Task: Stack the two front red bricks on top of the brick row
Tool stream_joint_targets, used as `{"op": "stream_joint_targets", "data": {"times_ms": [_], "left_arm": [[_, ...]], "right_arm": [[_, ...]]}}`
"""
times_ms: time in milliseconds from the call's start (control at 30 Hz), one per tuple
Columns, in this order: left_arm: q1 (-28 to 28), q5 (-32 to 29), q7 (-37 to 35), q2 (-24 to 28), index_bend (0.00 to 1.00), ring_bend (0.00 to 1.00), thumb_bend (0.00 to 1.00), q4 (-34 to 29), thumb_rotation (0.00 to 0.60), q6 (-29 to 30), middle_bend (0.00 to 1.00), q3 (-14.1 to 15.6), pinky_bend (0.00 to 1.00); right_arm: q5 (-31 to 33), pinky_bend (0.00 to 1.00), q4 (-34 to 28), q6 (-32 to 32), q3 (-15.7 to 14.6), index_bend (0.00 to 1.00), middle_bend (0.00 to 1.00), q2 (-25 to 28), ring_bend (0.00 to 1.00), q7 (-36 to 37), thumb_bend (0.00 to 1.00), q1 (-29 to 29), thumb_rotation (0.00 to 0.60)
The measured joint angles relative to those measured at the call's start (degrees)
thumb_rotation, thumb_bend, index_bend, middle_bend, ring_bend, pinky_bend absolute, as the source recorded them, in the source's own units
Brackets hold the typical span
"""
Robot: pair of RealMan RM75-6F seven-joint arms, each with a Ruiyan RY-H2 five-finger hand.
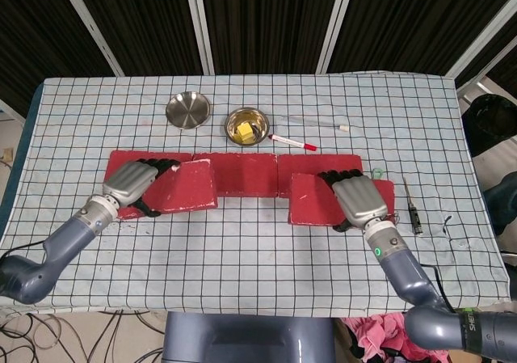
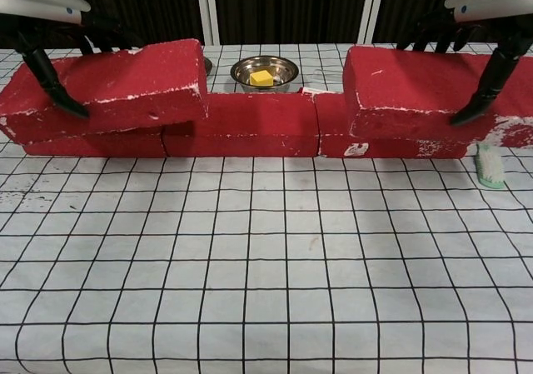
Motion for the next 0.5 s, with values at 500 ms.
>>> {"op": "stream_joint_targets", "data": {"times_ms": [500], "left_arm": [[-8.9, 0.7, -7.5, -9.4, 0.16, 0.13, 0.3, 20.9, 0.6, -13.3, 0.24, -2.9, 0.24]], "right_arm": [[13.3, 0.18, 22.9, -15.9, 2.3, 0.19, 0.24, -6.5, 0.2, 1.4, 0.05, 13.6, 0.6]]}}
